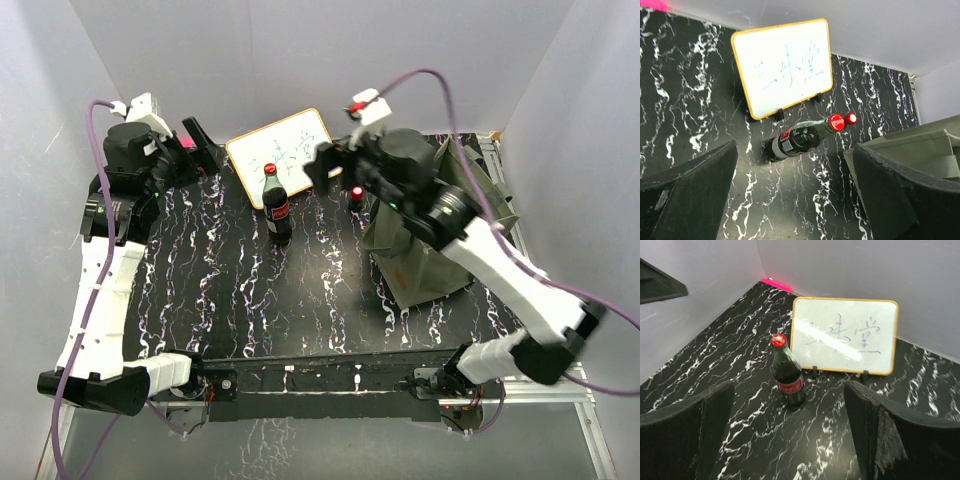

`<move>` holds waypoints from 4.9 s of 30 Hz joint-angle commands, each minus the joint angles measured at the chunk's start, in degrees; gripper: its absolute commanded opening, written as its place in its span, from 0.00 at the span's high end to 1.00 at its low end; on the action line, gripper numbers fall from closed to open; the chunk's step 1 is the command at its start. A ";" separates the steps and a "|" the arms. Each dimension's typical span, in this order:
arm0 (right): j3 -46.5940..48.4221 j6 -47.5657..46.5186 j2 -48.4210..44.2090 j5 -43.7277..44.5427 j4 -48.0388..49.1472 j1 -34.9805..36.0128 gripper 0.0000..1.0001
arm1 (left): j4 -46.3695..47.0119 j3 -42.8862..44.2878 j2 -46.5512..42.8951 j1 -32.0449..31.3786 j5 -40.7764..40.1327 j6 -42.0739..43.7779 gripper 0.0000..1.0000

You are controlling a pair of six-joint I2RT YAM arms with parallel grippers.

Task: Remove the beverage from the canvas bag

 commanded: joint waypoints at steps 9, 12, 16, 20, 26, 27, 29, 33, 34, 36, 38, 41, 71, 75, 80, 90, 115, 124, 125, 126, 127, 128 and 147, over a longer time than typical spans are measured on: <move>0.64 5.21 -10.55 26.14 -26.35 -0.07 0.18 | 0.98 -5.79 -3.08 -0.01 1.18 -6.56 0.03; 0.72 2.45 -8.60 30.87 -27.37 -0.48 0.18 | -0.65 -4.90 -2.74 -0.06 -0.26 -7.86 0.03; 2.55 -1.35 -4.73 28.10 -26.39 -6.04 0.18 | -2.61 -3.58 -1.17 -0.03 -0.49 -8.31 0.03; 2.40 -3.84 -3.64 16.65 -22.82 -20.40 0.20 | -2.96 -3.01 0.98 -0.05 -2.36 -7.91 0.03; -0.71 -3.66 -3.33 9.49 -21.87 -26.80 0.25 | -0.71 -2.88 5.16 -0.06 -2.63 -7.56 0.03; -1.86 -3.35 -3.36 9.05 -21.72 -27.54 0.26 | -0.60 -2.65 6.01 -0.06 -3.19 -7.41 0.03; -3.73 -2.61 -3.09 7.67 -21.43 -29.00 0.28 | -0.59 -2.10 7.74 -0.06 -4.80 -7.17 0.03; -6.49 0.34 -2.48 4.82 -20.15 -30.63 0.32 | 0.53 -1.18 10.67 0.10 -6.25 -5.83 0.03; -7.42 1.30 -2.35 4.15 -19.63 -30.82 0.33 | 0.65 -0.94 11.18 0.16 -6.85 -5.72 0.03; -9.09 3.21 -1.96 2.69 -18.94 -31.21 0.34 | 1.32 -1.23 11.64 0.36 -8.31 -5.22 0.03; -10.57 4.72 -1.24 1.74 -18.41 -31.41 0.35 | 2.52 -2.25 11.35 0.62 -9.55 -5.10 0.03; -11.38 5.80 0.36 1.52 -17.59 -31.72 0.36 | 5.54 -4.07 10.52 0.95 -10.35 -4.47 0.03; -20.74 12.25 12.16 14.27 1.58 -35.79 0.45 | 14.54 -10.16 7.41 1.46 -15.20 14.32 0.03; -20.37 12.51 14.15 14.56 1.75 -36.47 0.45 | 15.67 -11.93 6.16 0.50 -17.72 15.96 0.03; -20.27 11.82 15.94 14.78 3.08 -36.56 0.45 | 18.23 -13.75 5.08 -2.29 -19.27 19.24 0.03; -20.18 7.20 16.27 12.46 3.96 -36.53 0.70 | 17.30 -14.89 2.62 -3.34 -18.63 18.90 0.03; -0.98 12.52 6.87 7.95 -10.50 -36.53 0.92 | -6.72 5.18 8.01 -3.43 -2.74 2.61 0.03; 4.69 15.04 4.82 8.06 -16.03 -36.52 0.92 | -6.10 0.01 -0.98 -3.39 0.36 -3.53 0.03; 5.76 15.51 4.77 8.38 -16.96 -36.56 0.92 | -6.00 -0.55 -1.85 -3.43 0.30 -3.66 0.03; 7.18 16.13 4.90 8.77 -18.14 -36.60 0.92 | -6.17 -0.98 -2.56 -3.41 0.13 -3.94 0.03; 9.16 17.20 5.26 9.15 -19.91 -36.60 0.92 | -6.31 -1.18 -3.15 -3.46 0.38 -4.09 0.03; 11.72 18.16 5.77 9.49 -22.31 -36.52 0.92 | -6.40 -1.23 -3.54 -3.48 0.53 -3.98 0.03; 42.54 32.99 10.52 1.46 -39.20 -36.64 0.92 | -4.68 -0.83 -3.63 -3.43 3.45 -2.29 0.03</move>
